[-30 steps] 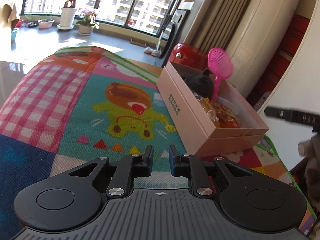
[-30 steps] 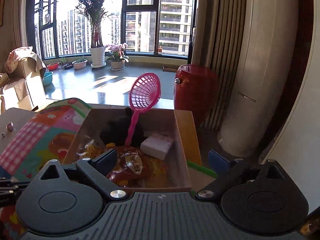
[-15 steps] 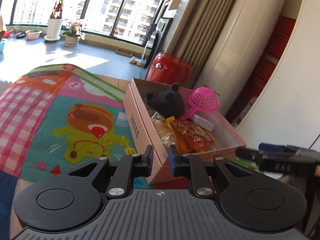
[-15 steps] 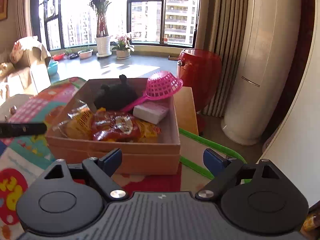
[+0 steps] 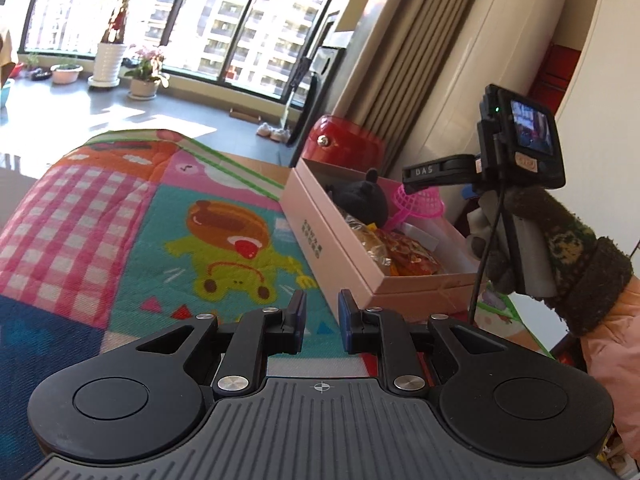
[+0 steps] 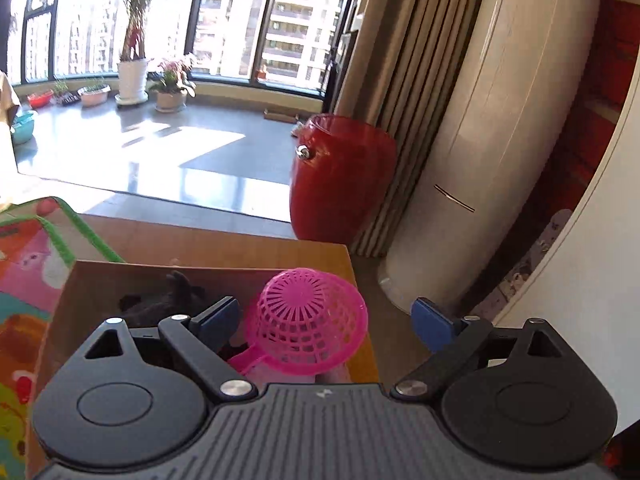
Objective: Organize objects
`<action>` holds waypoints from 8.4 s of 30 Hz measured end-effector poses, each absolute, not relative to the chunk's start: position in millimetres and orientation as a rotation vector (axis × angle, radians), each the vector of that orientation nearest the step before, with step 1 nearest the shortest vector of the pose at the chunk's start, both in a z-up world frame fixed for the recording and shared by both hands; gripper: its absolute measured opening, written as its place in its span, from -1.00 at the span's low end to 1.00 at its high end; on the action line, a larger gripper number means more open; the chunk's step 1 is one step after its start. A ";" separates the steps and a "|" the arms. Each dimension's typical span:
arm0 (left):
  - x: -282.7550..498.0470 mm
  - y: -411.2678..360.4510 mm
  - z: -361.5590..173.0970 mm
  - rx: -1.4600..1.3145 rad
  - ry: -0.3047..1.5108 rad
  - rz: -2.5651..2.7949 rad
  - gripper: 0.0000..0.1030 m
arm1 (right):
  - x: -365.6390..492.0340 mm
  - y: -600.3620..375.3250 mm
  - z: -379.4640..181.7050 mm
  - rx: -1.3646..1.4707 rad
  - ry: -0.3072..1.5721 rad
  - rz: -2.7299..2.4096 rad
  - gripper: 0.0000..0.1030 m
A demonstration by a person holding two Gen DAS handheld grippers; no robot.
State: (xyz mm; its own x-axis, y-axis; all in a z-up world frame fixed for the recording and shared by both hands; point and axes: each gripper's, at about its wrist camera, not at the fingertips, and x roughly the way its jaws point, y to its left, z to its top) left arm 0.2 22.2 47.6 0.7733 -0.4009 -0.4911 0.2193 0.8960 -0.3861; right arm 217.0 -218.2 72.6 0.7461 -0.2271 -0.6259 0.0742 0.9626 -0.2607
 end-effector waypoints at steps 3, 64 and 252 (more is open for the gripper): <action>3.2 36.6 43.4 -0.371 0.597 -0.329 -0.63 | 215.7 -218.4 73.8 -0.228 0.712 -0.138 0.10; 122.7 45.2 41.6 -0.127 0.603 -0.009 0.92 | 89.6 -177.7 29.7 -0.180 0.680 0.203 0.68; -1.1 -12.1 7.9 0.003 0.675 0.007 0.94 | 14.2 -194.7 -9.0 -0.008 0.684 0.073 1.00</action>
State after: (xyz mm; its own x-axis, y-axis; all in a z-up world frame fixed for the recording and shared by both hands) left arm -1.1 -12.1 7.9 0.7805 0.0071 -0.6251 -0.0054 1.0000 0.0046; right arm 14.2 -194.7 -9.0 0.7728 0.0646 -0.6314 -0.0701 0.9974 0.0162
